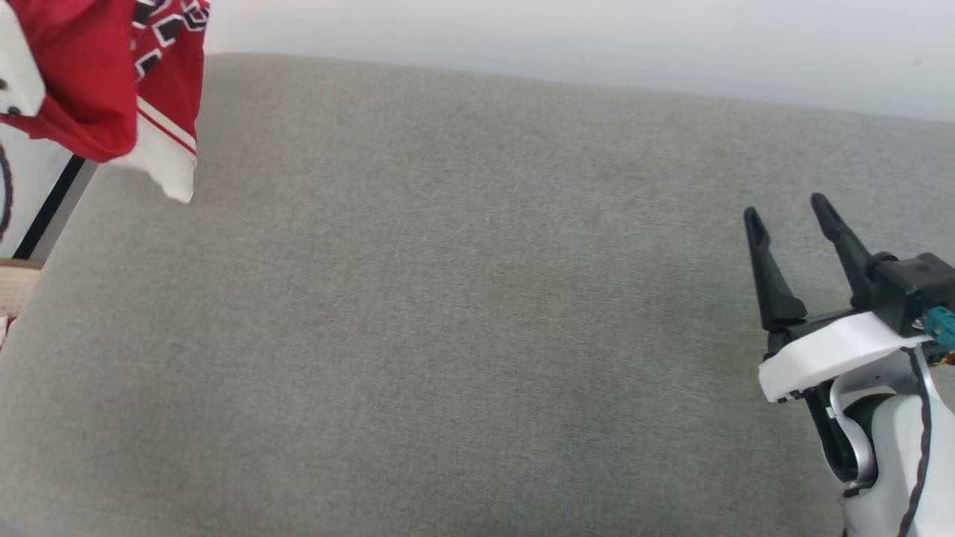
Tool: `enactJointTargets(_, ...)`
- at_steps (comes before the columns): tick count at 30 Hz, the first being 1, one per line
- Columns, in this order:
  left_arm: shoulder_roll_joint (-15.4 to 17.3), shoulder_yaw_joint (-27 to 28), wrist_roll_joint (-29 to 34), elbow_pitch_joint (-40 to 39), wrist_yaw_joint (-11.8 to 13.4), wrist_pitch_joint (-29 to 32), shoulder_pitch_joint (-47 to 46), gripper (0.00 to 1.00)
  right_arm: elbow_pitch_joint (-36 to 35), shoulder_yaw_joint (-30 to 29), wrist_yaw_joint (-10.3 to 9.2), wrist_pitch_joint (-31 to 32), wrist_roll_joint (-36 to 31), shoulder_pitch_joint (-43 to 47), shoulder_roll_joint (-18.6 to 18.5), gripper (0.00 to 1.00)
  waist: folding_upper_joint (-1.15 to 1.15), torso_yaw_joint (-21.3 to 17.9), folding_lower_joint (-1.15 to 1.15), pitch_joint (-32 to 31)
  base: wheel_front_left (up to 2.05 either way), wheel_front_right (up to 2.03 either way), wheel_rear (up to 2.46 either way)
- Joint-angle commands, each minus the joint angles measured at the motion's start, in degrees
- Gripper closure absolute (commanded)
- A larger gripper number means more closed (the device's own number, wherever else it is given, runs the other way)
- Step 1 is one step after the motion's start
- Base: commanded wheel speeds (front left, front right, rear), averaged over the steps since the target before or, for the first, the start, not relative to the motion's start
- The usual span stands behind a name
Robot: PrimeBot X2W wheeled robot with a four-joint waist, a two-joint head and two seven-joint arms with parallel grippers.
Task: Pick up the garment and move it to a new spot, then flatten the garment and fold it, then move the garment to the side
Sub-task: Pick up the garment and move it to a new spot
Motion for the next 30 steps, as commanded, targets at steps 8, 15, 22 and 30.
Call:
enactJointTargets(8,2.41,-0.64,-1.86,-18.68,3.22,9.84,5.11,1.00,-0.03,-3.18,-0.04,-1.92,0.34,1.57,1.05,0.00,0.00,-4.78,0.00,-2.33,0.00,0.00,0.00)
enactJointTargets(15,3.59,-1.87,-3.29,-32.07,5.66,17.66,8.67,1.00,-0.19,-6.31,-0.04,-2.97,0.42,2.65,1.98,0.00,0.00,-10.46,0.00,-2.59,0.00,0.00,0.00)
enactJointTargets(22,2.06,-5.37,-4.54,-39.98,6.32,23.11,11.44,1.00,0.26,-8.51,-0.03,-3.97,0.84,3.59,2.85,0.00,0.00,-16.25,0.00,-1.29,0.00,0.00,0.00)
enactJointTargets(30,-3.55,-12.59,-6.09,-40.54,5.99,26.06,15.89,1.00,0.96,-8.10,-0.04,-5.15,0.68,4.27,4.78,0.00,0.00,-20.91,0.00,0.63,0.00,0.00,0.00)
